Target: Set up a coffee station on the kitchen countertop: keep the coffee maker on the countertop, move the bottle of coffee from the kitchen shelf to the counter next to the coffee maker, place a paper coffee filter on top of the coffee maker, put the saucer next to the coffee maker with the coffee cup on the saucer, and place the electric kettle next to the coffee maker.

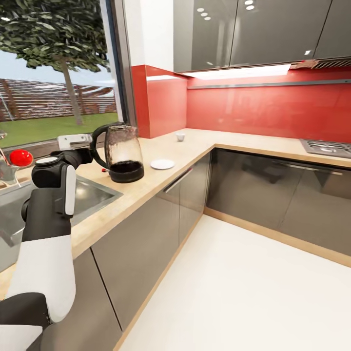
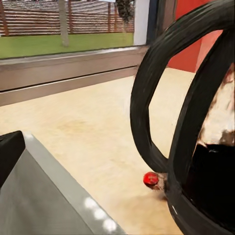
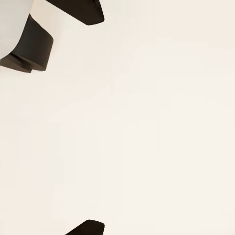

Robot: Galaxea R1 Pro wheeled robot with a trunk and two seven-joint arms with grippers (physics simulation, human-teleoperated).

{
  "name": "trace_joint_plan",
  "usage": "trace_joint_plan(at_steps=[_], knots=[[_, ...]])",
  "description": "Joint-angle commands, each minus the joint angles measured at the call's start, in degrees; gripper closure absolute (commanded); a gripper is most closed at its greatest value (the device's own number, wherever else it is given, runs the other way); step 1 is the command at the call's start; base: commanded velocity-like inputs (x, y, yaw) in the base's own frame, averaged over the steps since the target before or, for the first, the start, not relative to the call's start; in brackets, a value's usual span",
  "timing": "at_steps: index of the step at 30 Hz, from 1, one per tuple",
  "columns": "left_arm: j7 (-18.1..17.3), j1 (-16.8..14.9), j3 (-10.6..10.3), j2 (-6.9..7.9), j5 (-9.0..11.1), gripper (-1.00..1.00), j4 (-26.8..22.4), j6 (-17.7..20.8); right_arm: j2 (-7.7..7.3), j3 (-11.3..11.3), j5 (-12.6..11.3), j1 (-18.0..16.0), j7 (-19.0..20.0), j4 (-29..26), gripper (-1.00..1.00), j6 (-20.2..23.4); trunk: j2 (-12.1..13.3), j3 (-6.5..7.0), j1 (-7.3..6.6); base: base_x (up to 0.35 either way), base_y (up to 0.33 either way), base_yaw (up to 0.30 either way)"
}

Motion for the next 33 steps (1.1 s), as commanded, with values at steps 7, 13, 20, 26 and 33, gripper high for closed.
trace_joint_plan(at_steps=[7,13,20,26,33], knots=[[-0.2,0.0,0.0,0.02,-0.4,-1.00,-0.1,0.3,-0.02,0.2,-0.6,0.0,0.4,0.0,-1.00,-0.1,0.0,-0.06,0.01,0.045,0.041,0.000],[-0.2,0.5,-0.8,-0.95,-0.5,-1.00,-0.6,-0.2,0.07,0.3,-0.5,-0.2,0.5,0.0,-1.00,-0.1,0.0,-0.06,0.01,0.003,0.003,0.000],[-0.2,0.5,-0.8,-0.95,-0.5,-1.00,-0.6,-0.2,0.07,0.3,-0.5,-0.2,0.5,0.0,-1.00,-0.1,0.0,-0.06,0.01,0.000,0.000,0.000],[-0.2,0.5,-0.8,-0.95,-0.5,-1.00,-0.6,-0.2,0.07,0.3,-0.5,-0.2,0.5,0.0,-1.00,-0.1,0.0,-0.06,0.01,0.000,0.000,0.000],[-0.2,0.5,-1.3,-2.05,-0.6,-1.00,-0.6,-0.2,0.07,0.3,-0.5,-0.3,0.5,0.0,-1.00,0.0,2.4,1.02,-1.31,0.000,0.000,0.000]])
